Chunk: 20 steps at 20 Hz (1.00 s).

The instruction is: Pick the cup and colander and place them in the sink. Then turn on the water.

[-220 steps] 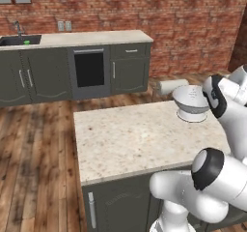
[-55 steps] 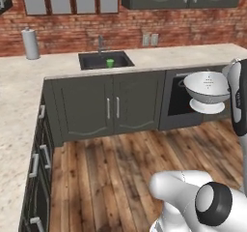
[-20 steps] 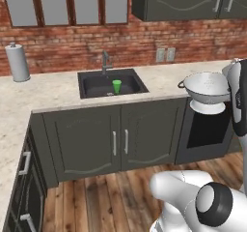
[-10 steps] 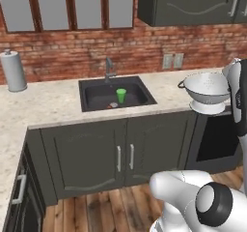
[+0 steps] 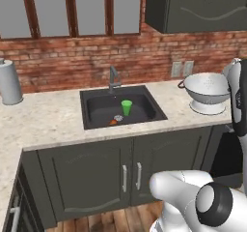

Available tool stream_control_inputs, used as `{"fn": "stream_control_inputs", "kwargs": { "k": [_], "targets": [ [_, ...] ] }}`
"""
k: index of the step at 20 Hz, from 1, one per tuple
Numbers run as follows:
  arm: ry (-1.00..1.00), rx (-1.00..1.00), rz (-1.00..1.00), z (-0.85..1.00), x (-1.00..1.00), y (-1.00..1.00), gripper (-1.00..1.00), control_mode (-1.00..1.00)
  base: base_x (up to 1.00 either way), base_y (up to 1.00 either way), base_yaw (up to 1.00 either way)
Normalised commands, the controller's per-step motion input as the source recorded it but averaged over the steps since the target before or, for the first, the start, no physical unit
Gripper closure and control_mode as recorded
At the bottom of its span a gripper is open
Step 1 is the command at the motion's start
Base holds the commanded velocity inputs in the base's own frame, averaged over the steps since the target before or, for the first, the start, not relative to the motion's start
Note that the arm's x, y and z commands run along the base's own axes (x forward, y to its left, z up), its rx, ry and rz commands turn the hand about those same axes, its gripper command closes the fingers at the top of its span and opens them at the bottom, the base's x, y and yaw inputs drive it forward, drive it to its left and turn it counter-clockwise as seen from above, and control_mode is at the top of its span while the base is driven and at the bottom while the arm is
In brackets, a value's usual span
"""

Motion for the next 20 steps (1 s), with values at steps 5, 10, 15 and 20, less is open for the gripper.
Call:
{"fn": "stream_control_inputs", "kwargs": {
  "k": [5, 10, 15, 20],
  "targets": [
    [0.0, 0.0, 0.0, 0.0, 0.0, 0.0, 1.0, 1.0, 0.66, 0.0, 0.0],
    [0.0, 0.0, 0.0, 0.0, 0.0, 0.0, 1.0, 1.0, 0.64, 0.0, 0.0],
    [0.0, 0.0, 0.0, 0.0, 0.0, 0.0, 1.0, 1.0, 0.56, 0.0, 0.0],
    [0.0, 0.0, 0.0, 0.0, 0.0, 0.0, 1.0, 1.0, 0.37, 0.0, 0.01]
  ]
}}
